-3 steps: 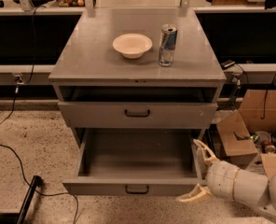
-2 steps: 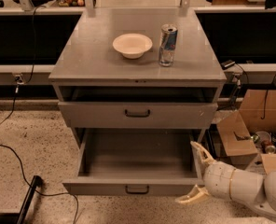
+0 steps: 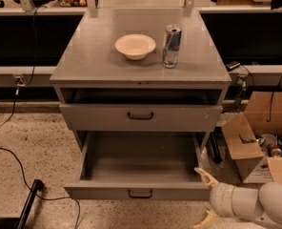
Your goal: Close middle drawer
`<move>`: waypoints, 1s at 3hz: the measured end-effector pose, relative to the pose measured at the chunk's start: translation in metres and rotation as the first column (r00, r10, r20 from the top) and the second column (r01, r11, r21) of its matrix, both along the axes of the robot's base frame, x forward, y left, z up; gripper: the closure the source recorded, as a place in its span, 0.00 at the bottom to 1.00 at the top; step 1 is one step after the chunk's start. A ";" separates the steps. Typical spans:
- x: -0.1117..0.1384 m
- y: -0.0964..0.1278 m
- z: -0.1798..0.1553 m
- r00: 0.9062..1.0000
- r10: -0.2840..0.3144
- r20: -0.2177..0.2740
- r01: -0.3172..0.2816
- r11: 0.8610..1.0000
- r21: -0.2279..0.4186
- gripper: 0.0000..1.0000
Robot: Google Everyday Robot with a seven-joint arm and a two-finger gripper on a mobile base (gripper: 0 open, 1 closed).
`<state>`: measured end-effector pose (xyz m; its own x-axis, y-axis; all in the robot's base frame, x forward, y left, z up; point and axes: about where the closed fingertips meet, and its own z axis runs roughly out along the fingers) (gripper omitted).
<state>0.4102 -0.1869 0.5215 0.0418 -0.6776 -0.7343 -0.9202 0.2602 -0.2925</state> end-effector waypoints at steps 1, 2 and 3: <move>-0.014 -0.012 -0.036 0.999 0.044 -0.030 -0.045 0.998 -0.043 0.19; -0.020 -0.016 -0.059 0.996 0.076 -0.048 -0.078 0.996 -0.050 0.42; -0.021 -0.015 -0.060 0.996 0.078 -0.050 -0.080 0.996 -0.048 0.66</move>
Offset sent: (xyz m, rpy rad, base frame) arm -0.0284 -0.0251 -0.0863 -0.0654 0.0646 0.1098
